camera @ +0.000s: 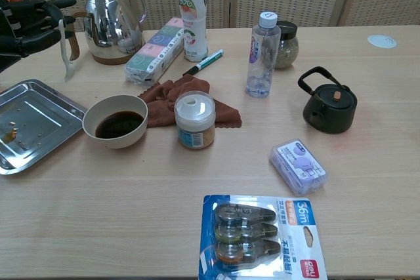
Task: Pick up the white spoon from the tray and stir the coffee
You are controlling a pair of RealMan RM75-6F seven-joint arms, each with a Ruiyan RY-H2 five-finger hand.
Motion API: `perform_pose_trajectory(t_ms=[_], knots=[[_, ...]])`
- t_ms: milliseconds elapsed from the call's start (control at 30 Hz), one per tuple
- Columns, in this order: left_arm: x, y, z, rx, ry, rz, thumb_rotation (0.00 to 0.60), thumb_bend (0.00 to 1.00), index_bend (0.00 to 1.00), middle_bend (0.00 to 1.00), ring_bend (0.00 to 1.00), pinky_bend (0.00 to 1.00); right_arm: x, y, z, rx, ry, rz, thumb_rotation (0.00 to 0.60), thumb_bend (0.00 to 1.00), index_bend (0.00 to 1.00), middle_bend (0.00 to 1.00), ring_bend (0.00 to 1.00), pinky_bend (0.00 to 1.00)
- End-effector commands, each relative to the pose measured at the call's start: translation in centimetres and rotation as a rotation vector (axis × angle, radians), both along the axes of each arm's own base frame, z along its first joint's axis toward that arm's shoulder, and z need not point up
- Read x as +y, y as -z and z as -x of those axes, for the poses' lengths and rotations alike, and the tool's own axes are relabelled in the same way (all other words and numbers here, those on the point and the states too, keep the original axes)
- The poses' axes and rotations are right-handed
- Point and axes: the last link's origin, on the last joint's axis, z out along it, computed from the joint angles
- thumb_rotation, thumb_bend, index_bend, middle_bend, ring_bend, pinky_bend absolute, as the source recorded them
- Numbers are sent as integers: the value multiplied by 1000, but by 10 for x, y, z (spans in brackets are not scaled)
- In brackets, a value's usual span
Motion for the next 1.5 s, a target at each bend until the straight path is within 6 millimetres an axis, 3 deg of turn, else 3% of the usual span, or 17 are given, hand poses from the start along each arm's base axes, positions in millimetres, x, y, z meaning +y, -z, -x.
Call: perform_pose_trajectory(t_ms=[33, 367, 1500], knots=[[-6, 18, -10, -83, 32, 102, 600, 438, 666, 0, 0, 0, 0, 0, 0, -1, 0, 0, 600, 0, 0, 0, 0, 0], [-1, 49, -12, -129, -24, 152, 600, 442, 671, 0, 0, 0, -1, -3, 2, -10, 10, 4, 600, 0, 0, 0, 0, 0], [17, 94, -15, -70, -103, 124, 600, 459, 679, 0, 0, 0, -7, -3, 10, -14, 33, -2, 600, 0, 0, 0, 0, 0]])
